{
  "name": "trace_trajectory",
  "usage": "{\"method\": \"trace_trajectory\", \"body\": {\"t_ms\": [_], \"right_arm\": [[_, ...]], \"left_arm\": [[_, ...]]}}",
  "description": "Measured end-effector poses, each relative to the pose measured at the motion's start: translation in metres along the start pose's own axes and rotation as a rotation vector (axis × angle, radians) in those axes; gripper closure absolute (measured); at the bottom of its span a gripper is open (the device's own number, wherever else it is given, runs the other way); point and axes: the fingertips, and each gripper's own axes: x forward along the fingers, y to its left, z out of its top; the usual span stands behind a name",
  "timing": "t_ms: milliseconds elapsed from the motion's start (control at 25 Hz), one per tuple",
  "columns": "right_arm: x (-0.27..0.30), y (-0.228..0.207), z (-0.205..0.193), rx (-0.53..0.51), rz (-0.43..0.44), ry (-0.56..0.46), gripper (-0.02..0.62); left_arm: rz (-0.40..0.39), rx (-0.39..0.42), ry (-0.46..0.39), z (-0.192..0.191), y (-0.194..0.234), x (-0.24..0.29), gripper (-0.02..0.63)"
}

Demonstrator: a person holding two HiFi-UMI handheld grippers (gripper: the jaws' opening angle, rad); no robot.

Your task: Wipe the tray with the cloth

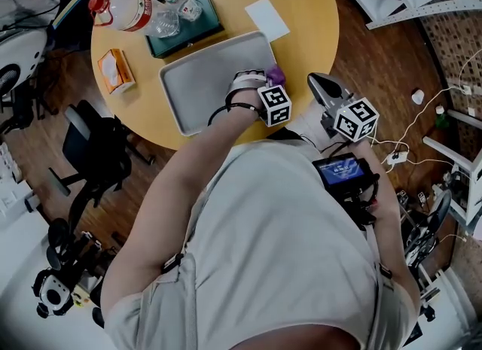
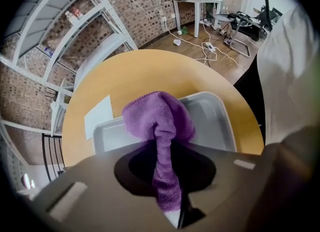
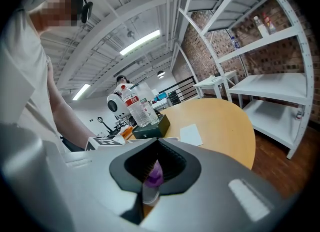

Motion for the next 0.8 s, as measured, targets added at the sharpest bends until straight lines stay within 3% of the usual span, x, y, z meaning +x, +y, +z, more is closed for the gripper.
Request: {"method": "trace_trajectory", "body": {"t_ms": [280,440,800], "right_arm": [[-0.016,0.006,-0.01,0.012,-0.027,-0.014,0.592],[-0.02,0.01,-0.012,0.011,-0.024,-0.017,0.592],[0.005,0.033,-0.005,-0.021,0.051,-0.005,0.592]], "left_arm": [[-0.101,0.011,-0.035,0.015,-0.049,-0.01,0.543],[-0.13,-0.051,-0.072,0.017,-0.055,-0.012,0.543],[-0.122,-0.11,-0.131,-0.025,-0.071,-0.021,0.543]]}}
